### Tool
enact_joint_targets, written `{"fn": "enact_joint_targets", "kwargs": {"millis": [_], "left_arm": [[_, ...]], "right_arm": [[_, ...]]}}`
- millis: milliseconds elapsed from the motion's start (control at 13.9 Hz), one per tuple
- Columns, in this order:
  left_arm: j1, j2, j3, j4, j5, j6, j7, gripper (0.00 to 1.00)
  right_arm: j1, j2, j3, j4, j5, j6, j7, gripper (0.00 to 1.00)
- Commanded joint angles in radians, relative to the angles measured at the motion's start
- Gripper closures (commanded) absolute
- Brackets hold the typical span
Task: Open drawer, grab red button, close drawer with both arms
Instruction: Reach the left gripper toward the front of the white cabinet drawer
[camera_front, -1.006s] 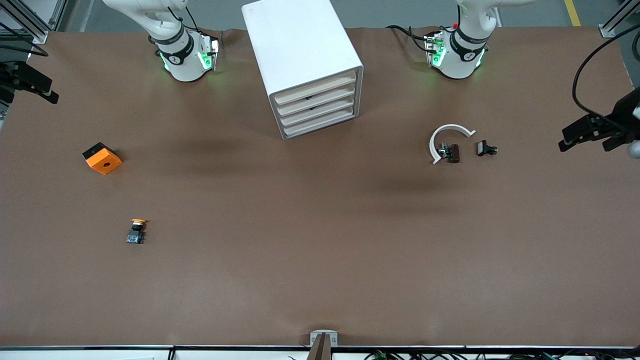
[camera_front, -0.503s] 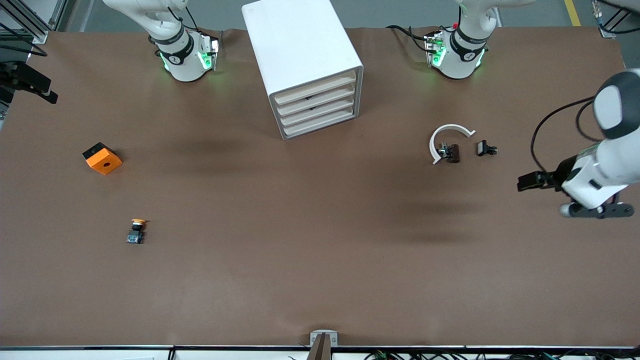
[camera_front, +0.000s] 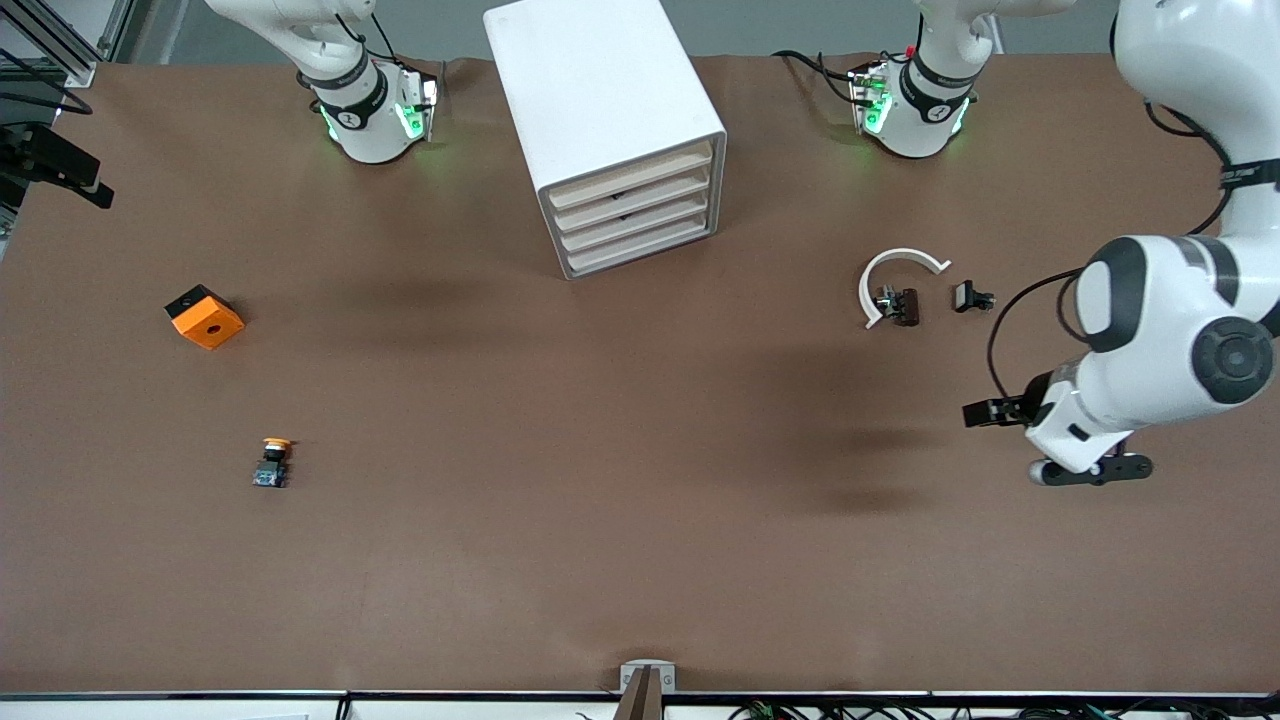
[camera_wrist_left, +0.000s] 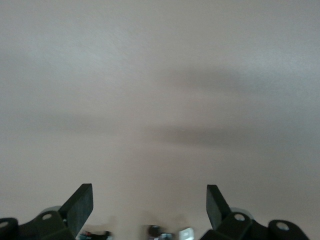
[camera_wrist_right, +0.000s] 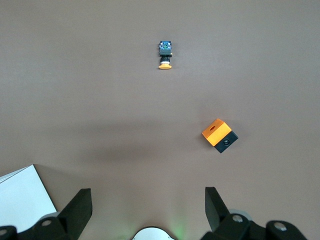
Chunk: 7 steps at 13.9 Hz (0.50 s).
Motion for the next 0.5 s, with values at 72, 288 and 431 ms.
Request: {"fn": "enact_joint_targets", "kwargs": {"millis": [72, 288, 431], "left_arm": [[-0.094, 0.027, 0.002, 0.017, 0.016, 0.001, -0.270, 0.00], [-0.175, 0.048, 0.002, 0.024, 0.008, -0.008, -0.559, 0.00], [-0.237, 0.065, 0.003, 0.021, 0.013, -0.008, -0.693, 0.00]], "right_arm": [[0.000, 0.004, -0.001, 0.018, 0.014, -0.014, 0.011, 0.00], [0.004, 0.006, -0.001, 0.018, 0.013, -0.015, 0.009, 0.00], [-0.004, 0.024, -0.001, 0.029, 0.013, -0.017, -0.002, 0.00]]}}
